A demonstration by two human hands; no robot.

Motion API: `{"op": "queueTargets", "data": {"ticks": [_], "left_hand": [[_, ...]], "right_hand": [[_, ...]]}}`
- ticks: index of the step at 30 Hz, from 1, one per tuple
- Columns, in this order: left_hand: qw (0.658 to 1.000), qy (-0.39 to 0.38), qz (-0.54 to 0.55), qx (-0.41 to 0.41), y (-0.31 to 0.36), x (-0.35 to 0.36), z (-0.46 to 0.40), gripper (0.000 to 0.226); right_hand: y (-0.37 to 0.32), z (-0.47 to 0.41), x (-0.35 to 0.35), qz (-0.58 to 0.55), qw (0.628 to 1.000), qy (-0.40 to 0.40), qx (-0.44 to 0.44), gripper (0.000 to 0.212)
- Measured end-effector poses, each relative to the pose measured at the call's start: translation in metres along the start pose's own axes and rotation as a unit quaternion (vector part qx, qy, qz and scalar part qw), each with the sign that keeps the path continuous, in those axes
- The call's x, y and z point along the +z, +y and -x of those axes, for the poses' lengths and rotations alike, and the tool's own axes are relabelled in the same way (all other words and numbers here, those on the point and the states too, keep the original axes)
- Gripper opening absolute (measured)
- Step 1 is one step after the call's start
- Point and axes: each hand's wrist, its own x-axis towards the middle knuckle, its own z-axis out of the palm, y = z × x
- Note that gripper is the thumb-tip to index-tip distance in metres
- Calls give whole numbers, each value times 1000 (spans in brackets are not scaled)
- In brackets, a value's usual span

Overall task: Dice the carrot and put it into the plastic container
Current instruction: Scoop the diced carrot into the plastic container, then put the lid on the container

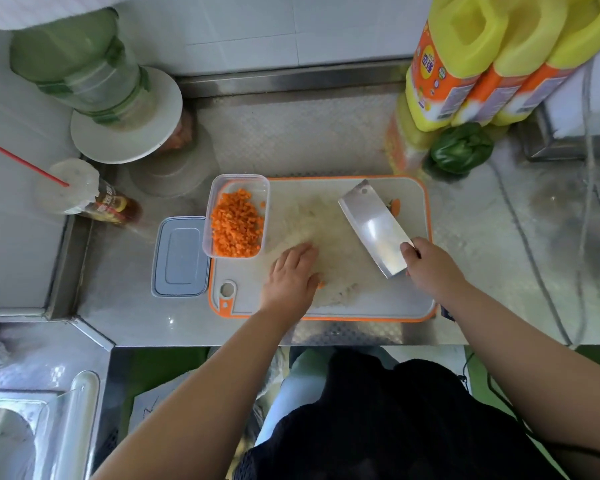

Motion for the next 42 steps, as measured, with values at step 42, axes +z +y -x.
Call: {"op": "queueTargets", "data": {"ticks": [42], "left_hand": [[974, 209, 32, -76, 29, -29, 7, 8]], "right_hand": [[-26, 39, -2, -1, 982, -145, -123, 38]]}}
